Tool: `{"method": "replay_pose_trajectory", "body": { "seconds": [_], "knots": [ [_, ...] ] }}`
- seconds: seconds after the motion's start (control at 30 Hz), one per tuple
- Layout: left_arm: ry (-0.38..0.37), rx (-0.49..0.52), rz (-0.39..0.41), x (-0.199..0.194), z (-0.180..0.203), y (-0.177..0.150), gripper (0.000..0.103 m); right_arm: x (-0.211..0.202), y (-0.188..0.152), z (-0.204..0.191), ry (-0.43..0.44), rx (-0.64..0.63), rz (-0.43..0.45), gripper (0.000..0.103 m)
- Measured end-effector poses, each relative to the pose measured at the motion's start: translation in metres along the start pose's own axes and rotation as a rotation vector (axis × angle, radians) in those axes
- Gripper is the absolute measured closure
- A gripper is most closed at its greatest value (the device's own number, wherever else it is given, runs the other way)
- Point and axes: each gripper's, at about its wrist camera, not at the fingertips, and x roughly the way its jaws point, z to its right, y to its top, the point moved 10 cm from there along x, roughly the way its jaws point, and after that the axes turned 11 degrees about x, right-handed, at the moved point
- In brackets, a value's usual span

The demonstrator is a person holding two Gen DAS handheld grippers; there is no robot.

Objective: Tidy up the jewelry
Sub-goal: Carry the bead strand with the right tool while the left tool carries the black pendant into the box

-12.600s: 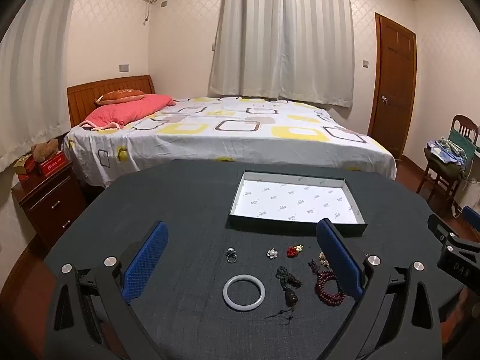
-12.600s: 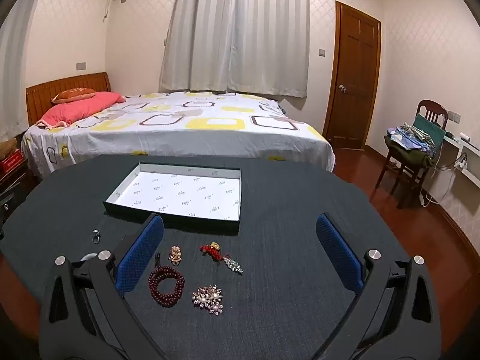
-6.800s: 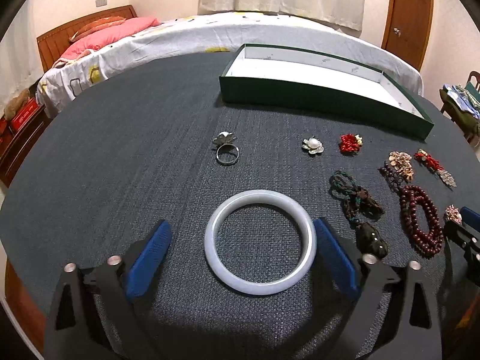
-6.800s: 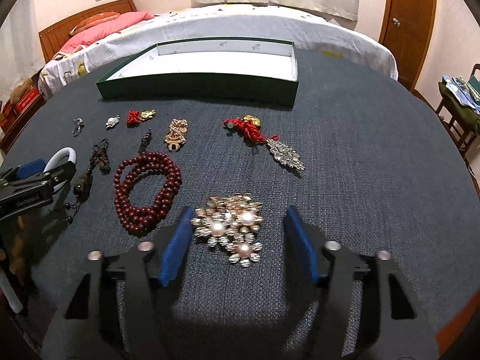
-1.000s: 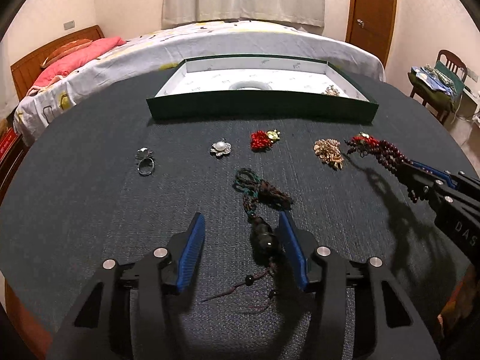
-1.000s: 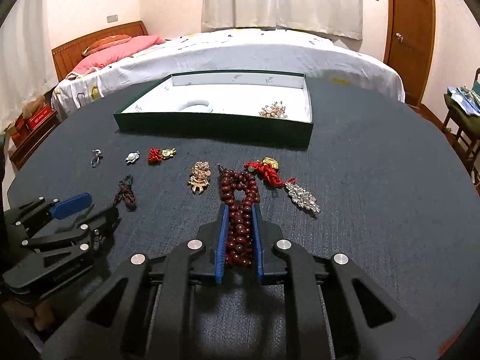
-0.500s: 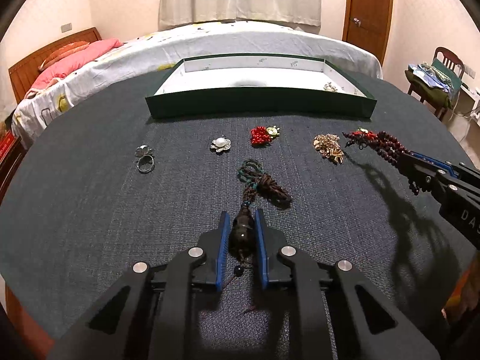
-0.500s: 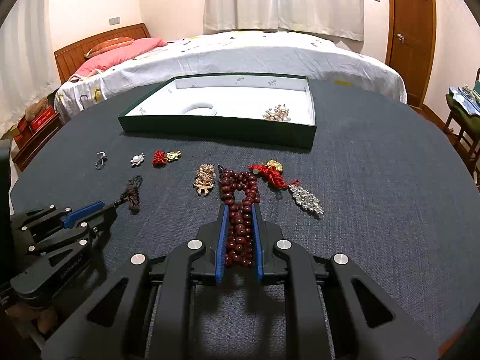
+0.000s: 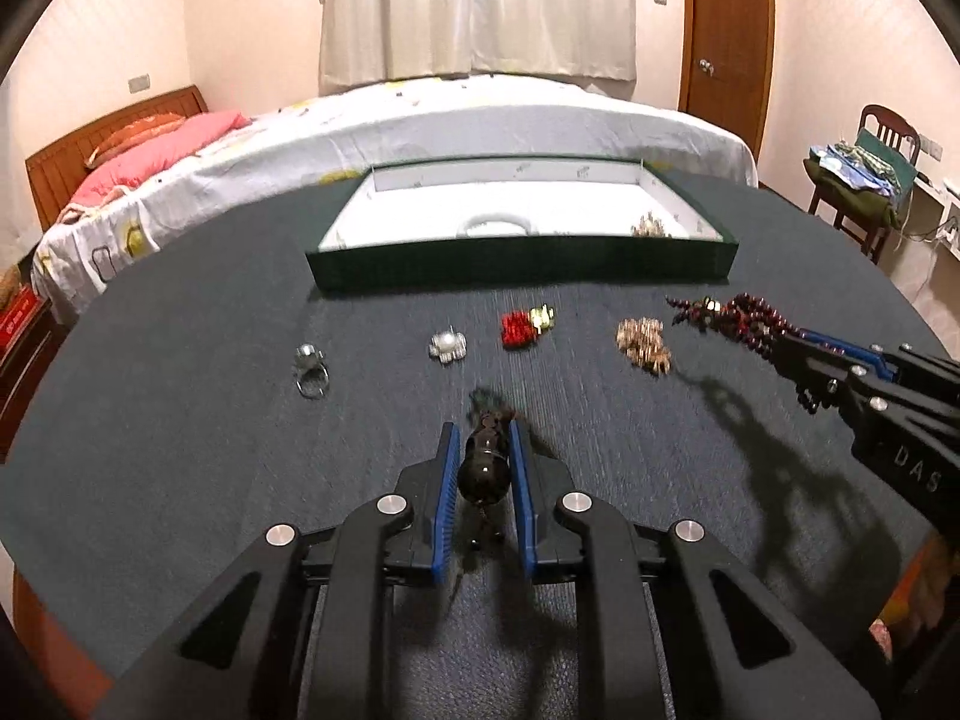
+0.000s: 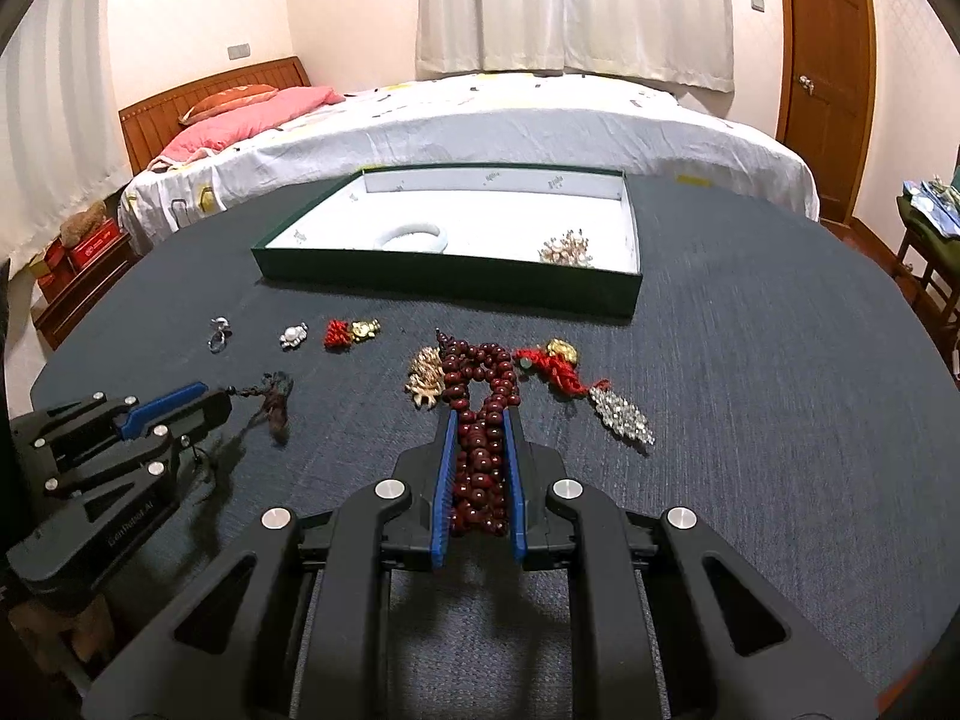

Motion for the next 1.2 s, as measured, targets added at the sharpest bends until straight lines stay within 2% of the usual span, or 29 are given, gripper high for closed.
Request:
{"method": "replay_pose_trajectory", "body": {
  "seconds": [0.2,0.4,0.8,0.97,1.2],
  "knots": [
    [0.007,-0.011,0.068,-0.014,-0.010,0.032,0.085,-0.009,0.018,-0.007,0.016,0.000,0.034,0.088],
    [0.013,-0.005,0.137,-0.018,-0.023,0.072,0.085,-0.014,0.056,-0.011,0.023,0.003,0.092,0.088],
    [0.042,-0.005,0.212,0.026,-0.066,0.145,0.085,0.023,0.137,-0.023,0.025,-0.001,0.179,0.088],
    [0.048,-0.005,0.191,0.061,-0.080,0.157,0.085,0.058,0.154,-0.023,0.015,0.007,0.172,0.088],
    [0.032,-0.037,0.037,0.133,-0.089,0.139,0.085,0.122,0.141,-0.016,-0.005,0.025,0.068,0.088]
  ]
}}
